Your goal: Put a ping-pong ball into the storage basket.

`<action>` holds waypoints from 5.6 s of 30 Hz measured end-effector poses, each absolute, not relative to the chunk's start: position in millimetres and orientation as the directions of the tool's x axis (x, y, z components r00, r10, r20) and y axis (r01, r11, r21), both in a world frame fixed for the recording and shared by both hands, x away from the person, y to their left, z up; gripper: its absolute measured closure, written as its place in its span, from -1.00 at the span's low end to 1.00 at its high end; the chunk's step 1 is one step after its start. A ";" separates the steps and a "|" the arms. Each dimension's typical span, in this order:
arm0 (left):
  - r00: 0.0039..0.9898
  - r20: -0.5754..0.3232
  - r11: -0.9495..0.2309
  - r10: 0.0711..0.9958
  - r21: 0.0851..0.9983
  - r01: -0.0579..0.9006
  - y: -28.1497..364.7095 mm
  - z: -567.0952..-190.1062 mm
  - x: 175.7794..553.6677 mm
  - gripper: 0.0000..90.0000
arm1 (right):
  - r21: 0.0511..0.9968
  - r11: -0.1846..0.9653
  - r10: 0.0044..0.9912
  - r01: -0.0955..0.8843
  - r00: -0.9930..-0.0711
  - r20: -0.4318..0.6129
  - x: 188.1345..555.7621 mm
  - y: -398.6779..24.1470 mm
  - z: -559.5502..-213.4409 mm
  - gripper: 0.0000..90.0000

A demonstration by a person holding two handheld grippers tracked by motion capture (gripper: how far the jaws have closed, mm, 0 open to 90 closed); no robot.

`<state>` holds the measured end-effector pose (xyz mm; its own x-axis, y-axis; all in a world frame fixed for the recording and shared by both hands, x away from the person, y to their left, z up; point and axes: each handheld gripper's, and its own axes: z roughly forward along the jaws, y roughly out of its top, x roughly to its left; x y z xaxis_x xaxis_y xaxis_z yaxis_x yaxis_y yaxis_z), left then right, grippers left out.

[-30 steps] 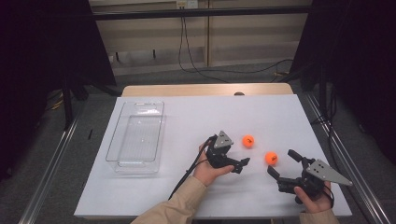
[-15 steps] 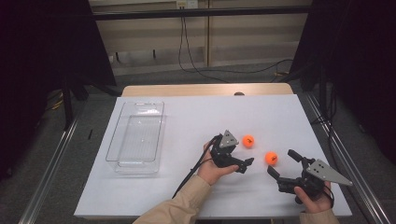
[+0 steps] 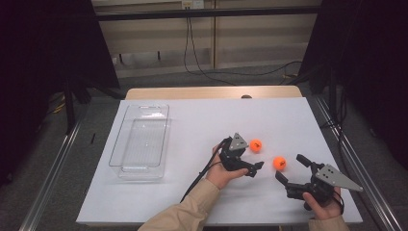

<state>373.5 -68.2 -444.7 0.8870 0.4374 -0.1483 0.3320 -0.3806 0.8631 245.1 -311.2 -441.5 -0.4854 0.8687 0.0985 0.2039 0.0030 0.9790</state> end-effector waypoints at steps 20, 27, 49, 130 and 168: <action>0.895 -0.146 -0.385 0.422 0.865 0.322 -78.0 -442.9 373.3 -0.90 | 0.980 -0.004 0.868 0.201 -0.485 0.103 245.3 -311.4 -441.0 -0.94; 0.895 -0.149 -0.389 0.420 0.862 0.326 -84.5 -443.2 372.4 -0.90 | 0.979 -0.007 0.868 0.201 -0.486 0.106 245.4 -311.9 -441.0 -0.94; 0.904 -0.162 -0.396 0.396 0.858 0.327 -97.8 -446.5 371.3 -0.90 | 0.979 -0.013 0.869 0.201 -0.483 0.110 245.6 -311.3 -440.9 -0.94; 0.939 -0.132 -0.467 0.317 0.840 0.276 -136.8 -457.8 371.8 -0.70 | 0.979 -0.005 0.863 0.205 -0.494 0.108 245.7 -311.0 -440.6 -0.94; 0.953 -0.132 -0.504 0.273 0.824 0.259 -146.8 -459.9 371.2 -0.30 | 0.978 -0.012 0.862 0.206 -0.494 0.115 245.7 -311.2 -440.0 -0.94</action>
<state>371.2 -146.8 -459.9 0.9528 0.2735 -0.1321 0.2589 -0.5038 0.8241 245.7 -311.2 -440.0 -0.4935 0.8621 0.1150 0.2064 -0.0124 0.9784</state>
